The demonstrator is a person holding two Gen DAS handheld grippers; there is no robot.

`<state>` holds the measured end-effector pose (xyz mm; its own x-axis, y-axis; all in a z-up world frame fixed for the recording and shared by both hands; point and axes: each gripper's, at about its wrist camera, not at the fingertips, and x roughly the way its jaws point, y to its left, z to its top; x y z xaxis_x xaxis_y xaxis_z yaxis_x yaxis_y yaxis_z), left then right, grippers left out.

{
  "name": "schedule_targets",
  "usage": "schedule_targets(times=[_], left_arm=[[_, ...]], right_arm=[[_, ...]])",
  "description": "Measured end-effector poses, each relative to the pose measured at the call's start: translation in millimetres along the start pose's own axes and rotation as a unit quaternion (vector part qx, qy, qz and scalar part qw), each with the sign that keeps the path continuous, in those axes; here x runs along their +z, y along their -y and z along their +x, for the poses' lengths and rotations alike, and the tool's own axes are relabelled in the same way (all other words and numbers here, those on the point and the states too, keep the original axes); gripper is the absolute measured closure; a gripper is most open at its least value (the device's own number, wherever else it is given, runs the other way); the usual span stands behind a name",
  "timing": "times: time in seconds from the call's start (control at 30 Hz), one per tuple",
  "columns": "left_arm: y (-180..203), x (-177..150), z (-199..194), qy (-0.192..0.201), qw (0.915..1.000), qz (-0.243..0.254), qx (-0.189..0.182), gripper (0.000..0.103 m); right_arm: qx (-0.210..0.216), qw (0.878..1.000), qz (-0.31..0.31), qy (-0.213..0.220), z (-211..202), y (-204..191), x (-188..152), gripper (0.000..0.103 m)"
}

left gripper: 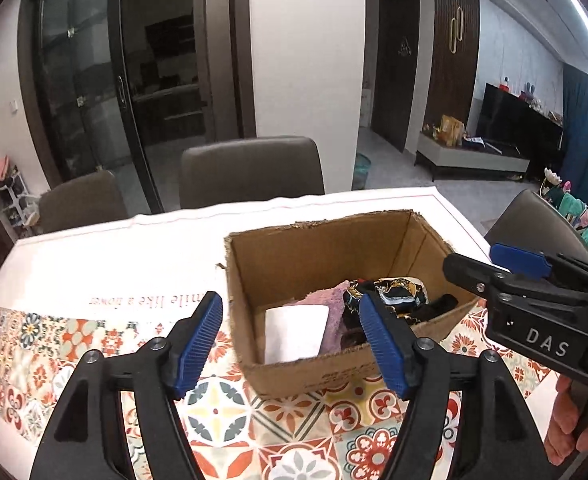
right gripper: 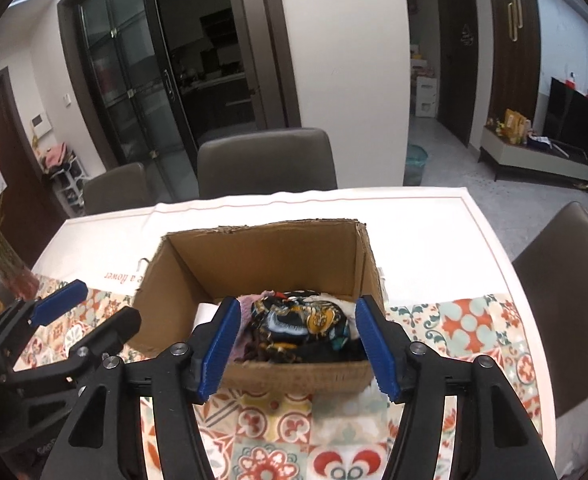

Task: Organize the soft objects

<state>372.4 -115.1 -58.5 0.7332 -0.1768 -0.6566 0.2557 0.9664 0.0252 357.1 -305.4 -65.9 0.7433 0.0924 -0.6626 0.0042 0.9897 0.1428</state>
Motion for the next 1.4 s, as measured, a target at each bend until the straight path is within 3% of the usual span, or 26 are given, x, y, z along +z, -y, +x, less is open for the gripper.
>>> schedule_targets(times=[0.63, 1.4], left_arm=[[-4.6, -43.8, -109.3, 0.064, 0.9977, 0.012, 0.017, 0.020], [40.7, -129.6, -230.9, 0.096, 0.9935, -0.030, 0.054, 0.013]], right_arm=[[-0.060, 0.996, 0.004, 0.062, -105.6, -26.9, -50.6, 0.028], [-0.021, 0.996, -0.022, 0.086, -221.0, -11.3, -134.3, 0.028]])
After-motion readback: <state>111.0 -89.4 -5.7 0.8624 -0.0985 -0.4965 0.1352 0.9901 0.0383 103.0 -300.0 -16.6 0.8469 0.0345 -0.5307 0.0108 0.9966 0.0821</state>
